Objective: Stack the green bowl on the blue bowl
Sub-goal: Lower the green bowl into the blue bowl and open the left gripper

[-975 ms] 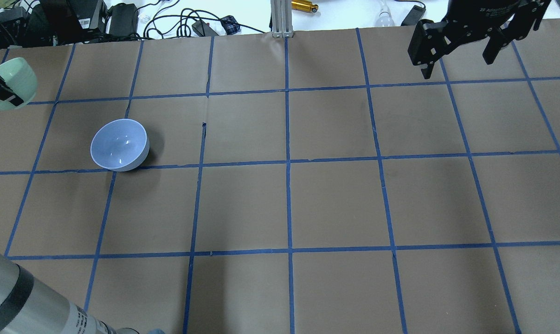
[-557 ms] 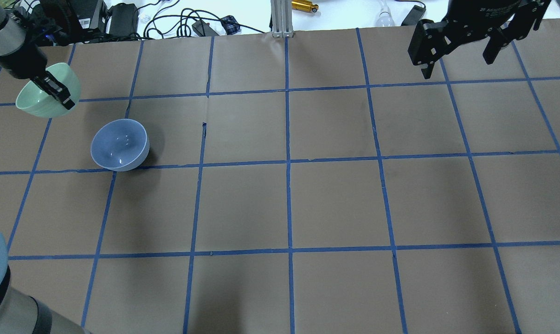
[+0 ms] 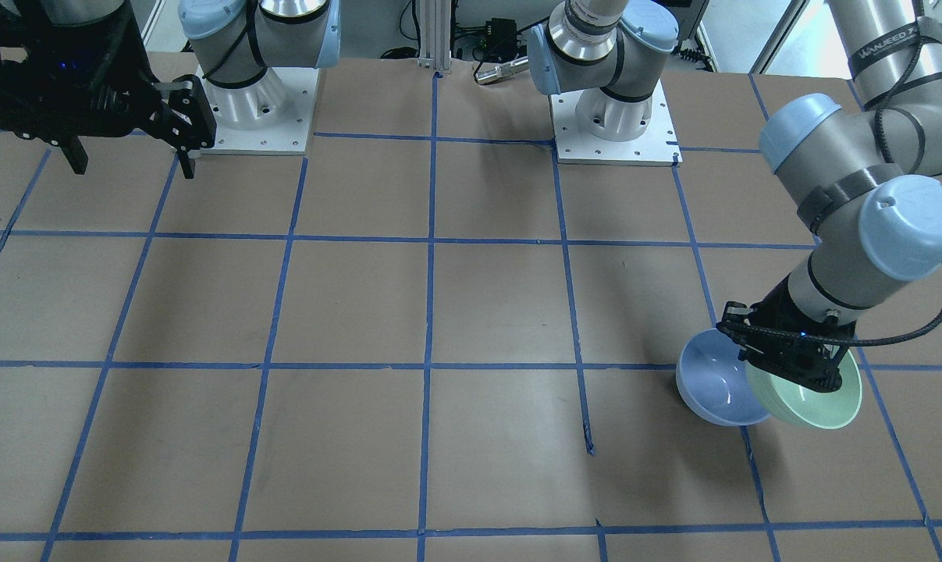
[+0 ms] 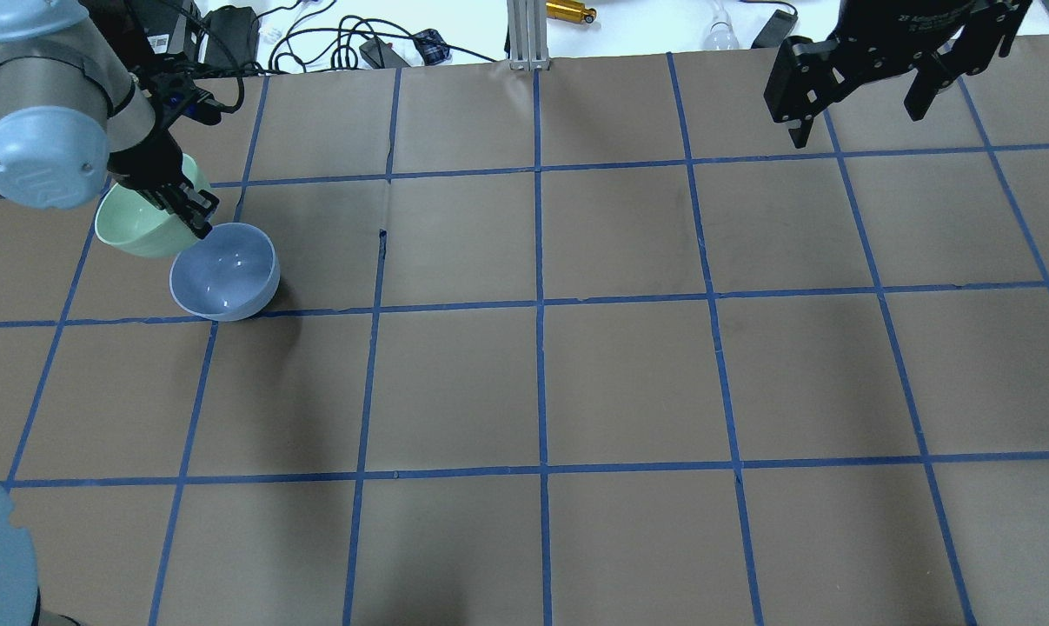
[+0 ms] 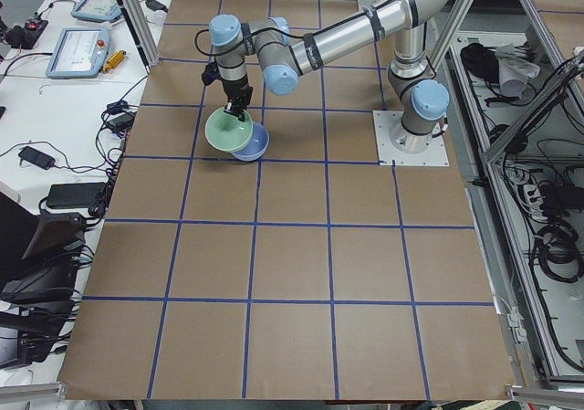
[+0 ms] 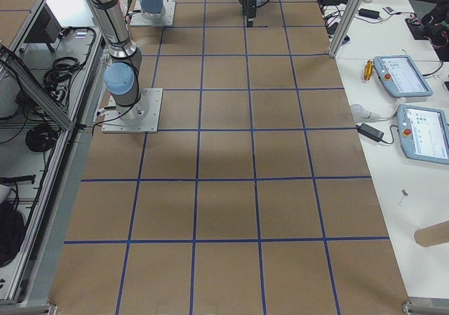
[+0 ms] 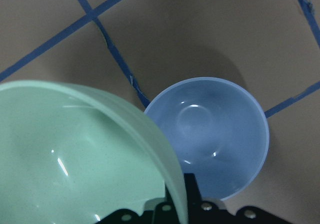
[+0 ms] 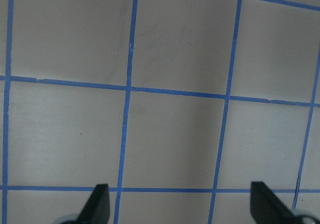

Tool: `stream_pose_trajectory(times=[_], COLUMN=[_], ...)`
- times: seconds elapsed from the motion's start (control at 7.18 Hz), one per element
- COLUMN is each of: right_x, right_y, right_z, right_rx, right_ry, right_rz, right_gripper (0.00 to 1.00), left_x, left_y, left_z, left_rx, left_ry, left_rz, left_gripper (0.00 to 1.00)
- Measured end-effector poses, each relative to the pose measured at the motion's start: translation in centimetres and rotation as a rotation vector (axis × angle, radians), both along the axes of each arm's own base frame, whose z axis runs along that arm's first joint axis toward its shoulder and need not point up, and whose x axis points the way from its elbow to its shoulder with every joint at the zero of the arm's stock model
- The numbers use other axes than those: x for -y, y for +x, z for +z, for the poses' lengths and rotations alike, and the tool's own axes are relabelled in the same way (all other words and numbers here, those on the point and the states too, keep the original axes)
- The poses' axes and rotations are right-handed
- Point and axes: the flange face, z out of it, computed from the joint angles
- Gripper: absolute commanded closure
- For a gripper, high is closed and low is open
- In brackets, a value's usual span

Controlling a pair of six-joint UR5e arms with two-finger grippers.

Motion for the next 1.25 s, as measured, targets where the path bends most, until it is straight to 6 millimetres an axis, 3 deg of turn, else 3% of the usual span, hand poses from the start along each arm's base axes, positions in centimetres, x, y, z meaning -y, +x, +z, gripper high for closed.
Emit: stream_pose_trajectory(times=[0.56, 0.7, 0.84, 1.25], right_x=[0.0, 0.0, 0.0, 0.0], right_y=[0.0, 0.0, 0.0, 0.0], right_z=[0.0, 0.0, 0.0, 0.0], right_rx=[0.0, 0.0, 0.0, 0.0], right_ry=[0.0, 0.0, 0.0, 0.0], right_rz=[0.0, 0.0, 0.0, -0.001], right_gripper=[0.0, 0.0, 0.0, 0.0], left_x=[-2.4, -3.0, -3.3, -3.7], left_y=[-1.7, -2.0, -2.3, -3.7], left_z=[-3.4, -4.3, -4.6, -3.0], left_rx=[0.009, 0.006, 0.005, 0.005], left_ry=[0.004, 0.015, 0.015, -0.014], left_rz=[0.023, 0.021, 0.017, -0.006], left_gripper=[1.0, 0.15, 0.0, 0.0])
